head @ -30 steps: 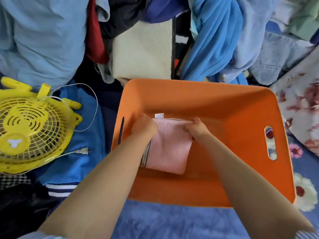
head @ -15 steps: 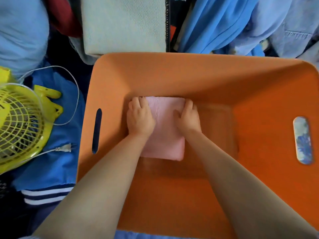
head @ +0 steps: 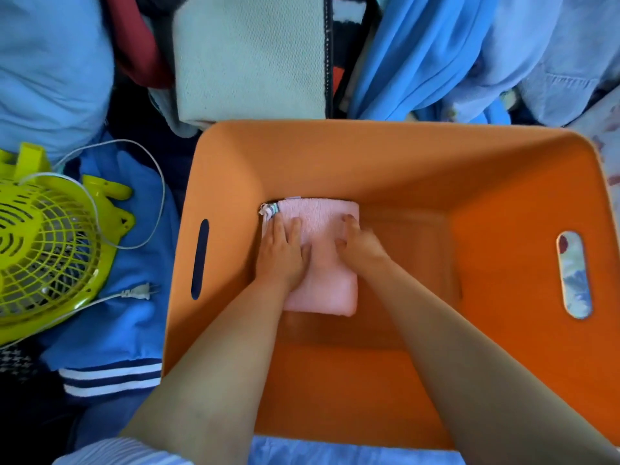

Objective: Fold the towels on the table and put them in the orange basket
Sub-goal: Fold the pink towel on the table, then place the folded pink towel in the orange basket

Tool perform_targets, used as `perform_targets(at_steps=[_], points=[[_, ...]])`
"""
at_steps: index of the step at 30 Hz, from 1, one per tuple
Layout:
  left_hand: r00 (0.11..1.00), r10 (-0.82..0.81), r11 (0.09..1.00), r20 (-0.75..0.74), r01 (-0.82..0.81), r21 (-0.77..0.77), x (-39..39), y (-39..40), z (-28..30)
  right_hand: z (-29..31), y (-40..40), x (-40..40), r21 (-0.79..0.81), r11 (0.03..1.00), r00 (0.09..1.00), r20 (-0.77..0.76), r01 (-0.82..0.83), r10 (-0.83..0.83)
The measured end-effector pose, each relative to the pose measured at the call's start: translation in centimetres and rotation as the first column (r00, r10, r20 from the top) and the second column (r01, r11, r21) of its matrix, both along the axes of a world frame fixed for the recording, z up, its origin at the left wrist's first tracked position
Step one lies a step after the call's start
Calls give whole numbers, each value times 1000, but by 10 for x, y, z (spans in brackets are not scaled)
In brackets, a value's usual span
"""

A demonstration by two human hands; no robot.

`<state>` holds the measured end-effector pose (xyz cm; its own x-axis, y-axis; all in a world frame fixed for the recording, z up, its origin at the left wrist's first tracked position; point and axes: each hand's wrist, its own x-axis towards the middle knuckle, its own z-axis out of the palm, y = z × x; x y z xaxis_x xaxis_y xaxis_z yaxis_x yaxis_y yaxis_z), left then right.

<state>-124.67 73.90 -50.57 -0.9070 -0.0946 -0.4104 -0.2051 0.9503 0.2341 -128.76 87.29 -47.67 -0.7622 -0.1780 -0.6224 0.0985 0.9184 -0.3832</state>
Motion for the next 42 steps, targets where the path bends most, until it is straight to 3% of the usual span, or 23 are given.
perform_targets(at_steps=[8, 17, 24, 29, 34, 37, 38, 42], points=[[980, -122, 988, -156, 105, -114, 11, 16, 94, 73, 24, 30, 33, 998, 999, 0, -54, 55], [949, -224, 929, -219, 140, -342, 56, 34, 287, 249, 61, 78, 21, 991, 940, -316, -130, 130], [887, -283, 892, -364, 105, -439, 127, 65, 415, 375, 83, 146, 177, 965, 768, -584, -196, 263], [850, -335, 878, -406, 125, -463, 195, 88, 466, 433, 112, 220, 258, 959, 672, -691, -113, 265], [818, -390, 874, -423, 184, -450, 266, 116, 503, 474, 141, 312, 219, 976, 652, -743, 20, 153], [741, -477, 854, -473, 264, -449, 326, 140, 514, 489, 165, 382, 207, 965, 608, -791, 162, 68], [686, -571, 810, -451, 379, -448, 370, 159, 513, 490, 178, 444, 206, 939, 624, -782, 275, -11], [659, -629, 770, -413, 453, -449, 414, 195, 518, 493, 198, 500, 229, 918, 627, -779, 323, -27]])
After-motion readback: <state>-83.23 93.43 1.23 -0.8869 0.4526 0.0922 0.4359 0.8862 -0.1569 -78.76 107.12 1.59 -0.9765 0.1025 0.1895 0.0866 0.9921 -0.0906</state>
